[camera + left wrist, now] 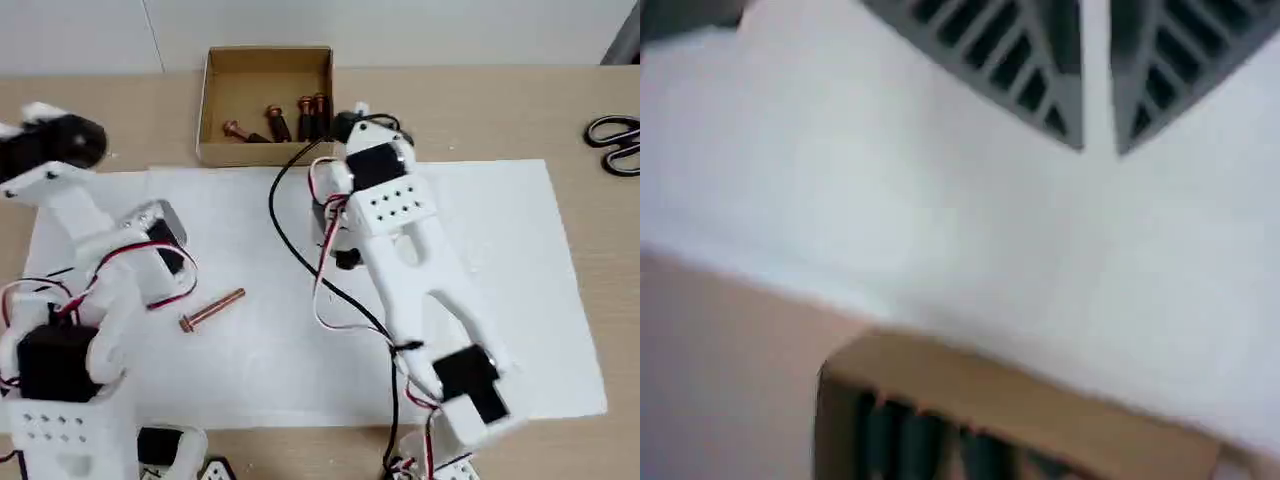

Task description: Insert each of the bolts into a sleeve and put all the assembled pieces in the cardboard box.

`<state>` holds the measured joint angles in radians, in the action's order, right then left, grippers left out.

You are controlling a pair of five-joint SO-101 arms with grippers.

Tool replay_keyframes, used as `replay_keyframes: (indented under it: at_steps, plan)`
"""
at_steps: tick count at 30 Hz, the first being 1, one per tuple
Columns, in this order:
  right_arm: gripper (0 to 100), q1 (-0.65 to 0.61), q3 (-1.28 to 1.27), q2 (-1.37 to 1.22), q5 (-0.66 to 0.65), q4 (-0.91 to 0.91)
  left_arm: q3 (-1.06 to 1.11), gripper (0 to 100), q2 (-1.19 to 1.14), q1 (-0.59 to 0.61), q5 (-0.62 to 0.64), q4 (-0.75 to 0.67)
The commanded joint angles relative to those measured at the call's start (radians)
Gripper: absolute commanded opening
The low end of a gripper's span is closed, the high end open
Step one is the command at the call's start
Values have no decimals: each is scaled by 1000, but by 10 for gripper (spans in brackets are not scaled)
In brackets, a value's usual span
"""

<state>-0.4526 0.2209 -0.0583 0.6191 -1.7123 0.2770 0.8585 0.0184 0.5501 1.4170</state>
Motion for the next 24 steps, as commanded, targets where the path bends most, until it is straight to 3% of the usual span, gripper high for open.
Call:
replay_keyframes:
  at_steps: [1, 7, 12, 16, 20, 24]
  plan:
    - [3, 25, 48, 142, -11, -16, -53, 6, 17, 28, 61, -64]
    - [3, 122, -34, 251, -11, -16, -36, 6, 8, 178, 189, -107]
    - [3, 168, -115, 325, -6, -15, 163, 6, 8, 307, 229, -127]
    - [3, 166, -184, 377, -5, -15, 291, 6, 17, 321, 247, -98]
    - [3, 168, -238, 421, -5, -15, 291, 7, 17, 321, 420, -78]
    - [3, 168, -295, 456, -5, -12, 294, 7, 15, 319, 466, -120]
